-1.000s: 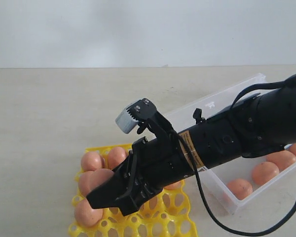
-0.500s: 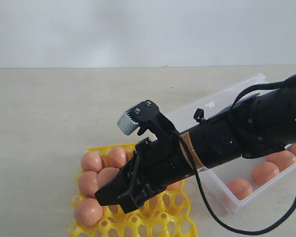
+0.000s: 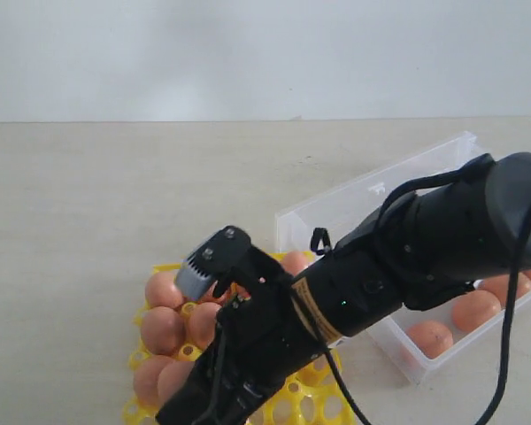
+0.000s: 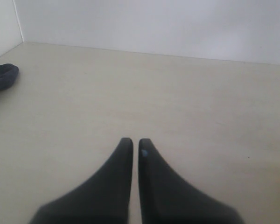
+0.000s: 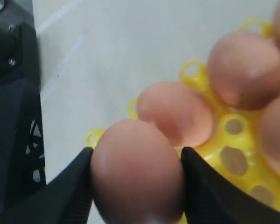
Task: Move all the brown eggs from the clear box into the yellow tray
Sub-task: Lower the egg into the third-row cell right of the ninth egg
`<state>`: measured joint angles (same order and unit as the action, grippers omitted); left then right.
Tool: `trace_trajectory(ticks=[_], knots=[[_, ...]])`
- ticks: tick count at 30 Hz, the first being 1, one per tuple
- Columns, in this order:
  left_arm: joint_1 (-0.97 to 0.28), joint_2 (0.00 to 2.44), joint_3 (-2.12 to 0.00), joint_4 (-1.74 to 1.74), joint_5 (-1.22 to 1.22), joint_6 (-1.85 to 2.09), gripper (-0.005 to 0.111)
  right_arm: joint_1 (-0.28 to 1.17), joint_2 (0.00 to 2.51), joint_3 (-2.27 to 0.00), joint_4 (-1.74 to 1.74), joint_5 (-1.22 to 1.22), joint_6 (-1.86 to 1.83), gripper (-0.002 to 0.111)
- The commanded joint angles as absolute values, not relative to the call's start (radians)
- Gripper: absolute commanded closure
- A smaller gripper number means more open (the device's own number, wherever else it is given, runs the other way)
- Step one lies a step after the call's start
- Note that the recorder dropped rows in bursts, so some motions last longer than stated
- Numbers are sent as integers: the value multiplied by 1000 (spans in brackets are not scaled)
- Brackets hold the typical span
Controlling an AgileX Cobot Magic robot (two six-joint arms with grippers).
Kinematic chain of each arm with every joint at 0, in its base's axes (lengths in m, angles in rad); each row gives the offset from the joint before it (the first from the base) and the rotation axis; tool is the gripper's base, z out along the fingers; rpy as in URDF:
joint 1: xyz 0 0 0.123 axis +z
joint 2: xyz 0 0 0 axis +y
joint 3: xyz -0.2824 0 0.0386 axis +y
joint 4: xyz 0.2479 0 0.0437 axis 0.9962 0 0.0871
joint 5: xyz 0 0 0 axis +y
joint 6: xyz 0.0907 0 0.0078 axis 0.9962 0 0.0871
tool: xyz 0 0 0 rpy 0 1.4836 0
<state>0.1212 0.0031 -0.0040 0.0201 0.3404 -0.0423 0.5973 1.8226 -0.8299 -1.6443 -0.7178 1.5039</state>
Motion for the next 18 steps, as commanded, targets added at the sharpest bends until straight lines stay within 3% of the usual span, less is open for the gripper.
trace_trajectory(ticks=[1, 18], knots=[[118, 0, 0, 20, 338, -38, 103, 636, 1831, -861, -1710, -706, 1509, 108], [118, 0, 0, 20, 338, -38, 103, 636, 1847, -872, -1707, -491, 1509, 108]])
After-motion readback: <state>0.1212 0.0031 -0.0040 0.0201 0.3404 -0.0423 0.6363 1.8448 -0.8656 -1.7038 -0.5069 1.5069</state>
